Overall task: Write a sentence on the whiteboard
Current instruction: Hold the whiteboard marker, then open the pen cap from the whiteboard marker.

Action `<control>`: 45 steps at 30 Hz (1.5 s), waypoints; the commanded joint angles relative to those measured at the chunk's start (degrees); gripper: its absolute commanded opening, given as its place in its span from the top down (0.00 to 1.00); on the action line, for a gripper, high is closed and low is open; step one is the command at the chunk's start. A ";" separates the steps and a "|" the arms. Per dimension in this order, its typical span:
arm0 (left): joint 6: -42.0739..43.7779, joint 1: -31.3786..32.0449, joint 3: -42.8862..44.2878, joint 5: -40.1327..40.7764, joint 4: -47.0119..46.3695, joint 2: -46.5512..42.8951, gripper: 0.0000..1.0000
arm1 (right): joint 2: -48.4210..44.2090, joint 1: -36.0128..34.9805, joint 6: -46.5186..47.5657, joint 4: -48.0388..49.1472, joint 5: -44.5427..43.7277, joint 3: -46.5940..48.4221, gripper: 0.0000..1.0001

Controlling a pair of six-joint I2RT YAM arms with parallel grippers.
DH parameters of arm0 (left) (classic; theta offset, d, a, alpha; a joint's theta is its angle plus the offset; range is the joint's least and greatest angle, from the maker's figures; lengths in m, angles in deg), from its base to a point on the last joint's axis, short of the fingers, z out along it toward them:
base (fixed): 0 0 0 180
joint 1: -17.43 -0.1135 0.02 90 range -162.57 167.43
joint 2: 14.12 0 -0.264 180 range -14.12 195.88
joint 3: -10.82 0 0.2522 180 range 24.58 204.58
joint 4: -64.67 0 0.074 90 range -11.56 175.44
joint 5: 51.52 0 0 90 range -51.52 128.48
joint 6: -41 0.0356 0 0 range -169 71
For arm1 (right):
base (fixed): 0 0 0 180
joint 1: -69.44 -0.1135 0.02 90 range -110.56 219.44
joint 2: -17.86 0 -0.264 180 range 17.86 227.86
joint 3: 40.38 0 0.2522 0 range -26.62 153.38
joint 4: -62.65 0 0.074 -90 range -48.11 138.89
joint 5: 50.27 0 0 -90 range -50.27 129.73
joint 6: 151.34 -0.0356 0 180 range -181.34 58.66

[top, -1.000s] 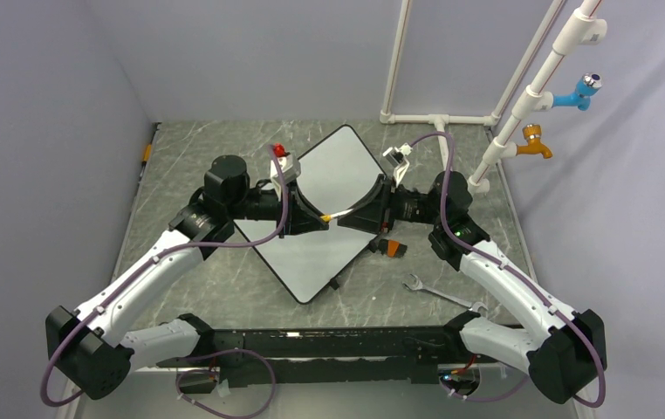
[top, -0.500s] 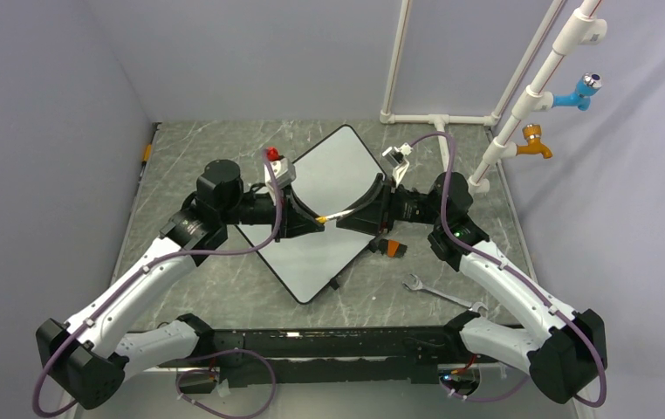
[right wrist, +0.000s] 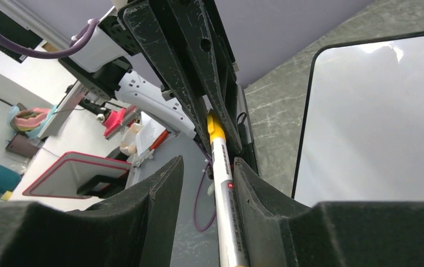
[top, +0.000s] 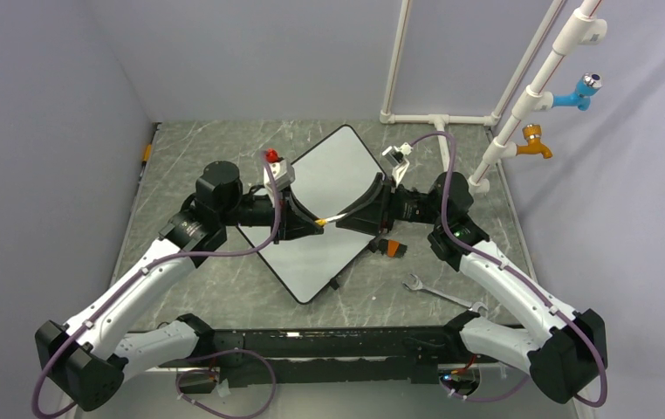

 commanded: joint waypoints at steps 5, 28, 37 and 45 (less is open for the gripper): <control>-1.01 0.03 0.26 -1.66 -2.98 1.73 1.00 | 1.16 -1.93 2.36 0.99 -0.20 3.93 0.62; 0.15 0.05 2.63 -1.16 -1.18 3.26 1.00 | 2.69 -3.92 5.17 -1.74 0.30 4.55 1.00; 1.12 -0.02 3.65 -0.13 0.33 2.76 0.80 | 2.27 -4.28 6.08 -2.73 0.40 4.65 1.00; 1.21 0.04 3.89 -0.92 -0.14 3.46 1.00 | 2.69 -4.28 5.77 -2.31 0.76 4.65 1.00</control>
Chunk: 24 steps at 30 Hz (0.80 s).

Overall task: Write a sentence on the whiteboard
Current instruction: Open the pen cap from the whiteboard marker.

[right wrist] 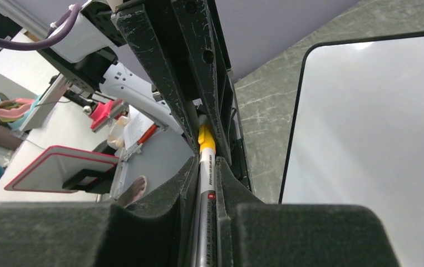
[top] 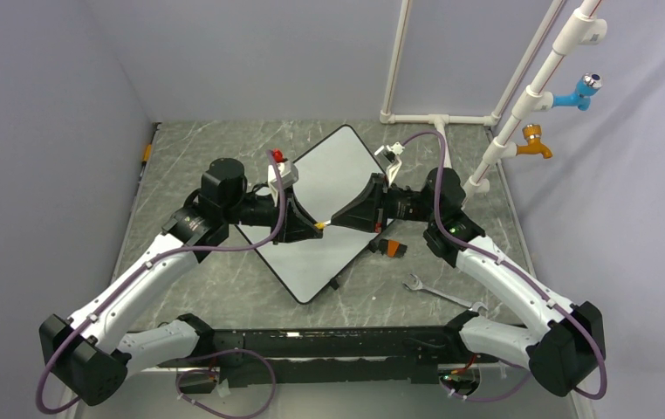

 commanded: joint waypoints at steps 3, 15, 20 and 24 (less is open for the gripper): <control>0.99 0.48 2.28 2.03 -4.38 0.66 1.00 | 0.42 -2.21 0.61 0.79 1.42 2.46 1.00; 2.83 0.49 -1.99 11.33 -3.14 -6.39 1.00 | -0.47 0.75 1.82 -10.23 -3.75 6.07 1.00; 3.96 0.41 -2.54 13.95 -0.60 -8.60 1.00 | -1.69 3.67 0.24 -10.53 -2.35 5.58 1.00; 4.42 0.39 -3.15 15.41 0.74 -9.79 1.00 | -2.13 5.08 0.52 -12.06 -1.77 5.84 1.00</control>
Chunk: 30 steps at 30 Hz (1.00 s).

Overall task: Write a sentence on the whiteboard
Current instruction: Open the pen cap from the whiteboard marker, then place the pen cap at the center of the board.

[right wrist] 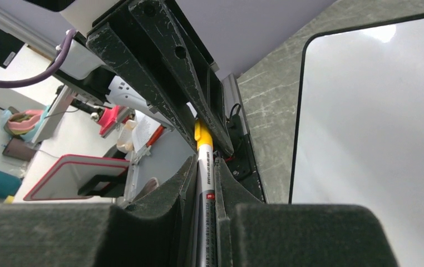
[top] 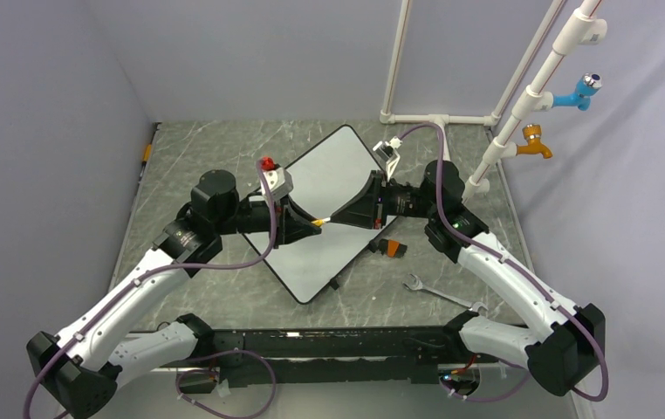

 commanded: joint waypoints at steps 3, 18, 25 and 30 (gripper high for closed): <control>1.14 -1.54 -1.31 6.55 3.84 -4.92 1.00 | -2.87 4.78 0.52 -3.51 0.05 1.29 1.00; -2.27 -4.87 -5.58 8.86 3.80 -10.26 1.00 | -5.26 7.60 -2.02 -0.93 -0.06 -1.47 1.00; -4.43 -6.23 -5.06 25.58 12.28 -15.22 1.00 | -4.86 7.67 -0.60 -1.58 -2.07 -1.62 1.00; -9.41 -6.36 -6.83 44.27 19.48 -21.14 1.00 | -4.82 7.57 -1.31 1.40 -1.62 -3.04 1.00</control>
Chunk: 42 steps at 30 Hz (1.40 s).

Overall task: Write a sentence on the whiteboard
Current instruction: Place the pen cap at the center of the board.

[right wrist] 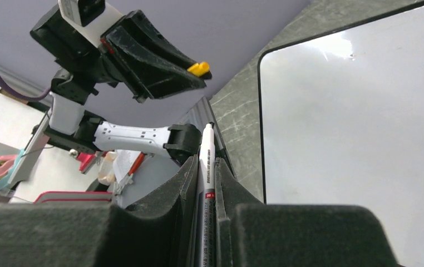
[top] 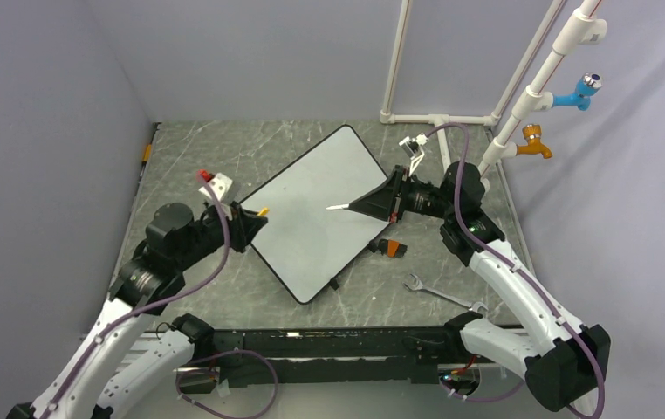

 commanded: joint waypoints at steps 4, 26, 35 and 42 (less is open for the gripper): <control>-13.13 -0.91 -3.42 30.40 11.95 -7.81 1.00 | 0.28 0.04 -1.24 6.16 1.61 -1.78 1.00; -38.76 -13.95 -23.59 33.57 6.16 3.31 1.00 | 0.84 -3.18 8.37 -6.92 -7.31 -0.85 1.00; -41.34 -17.03 -29.25 32.14 0.59 6.84 0.94 | 0.91 -3.38 11.74 -10.95 -10.11 -0.60 1.00; -41.35 -17.56 -29.84 33.61 1.06 5.89 0.69 | 1.93 -3.43 12.71 -11.53 -10.58 -0.45 1.00</control>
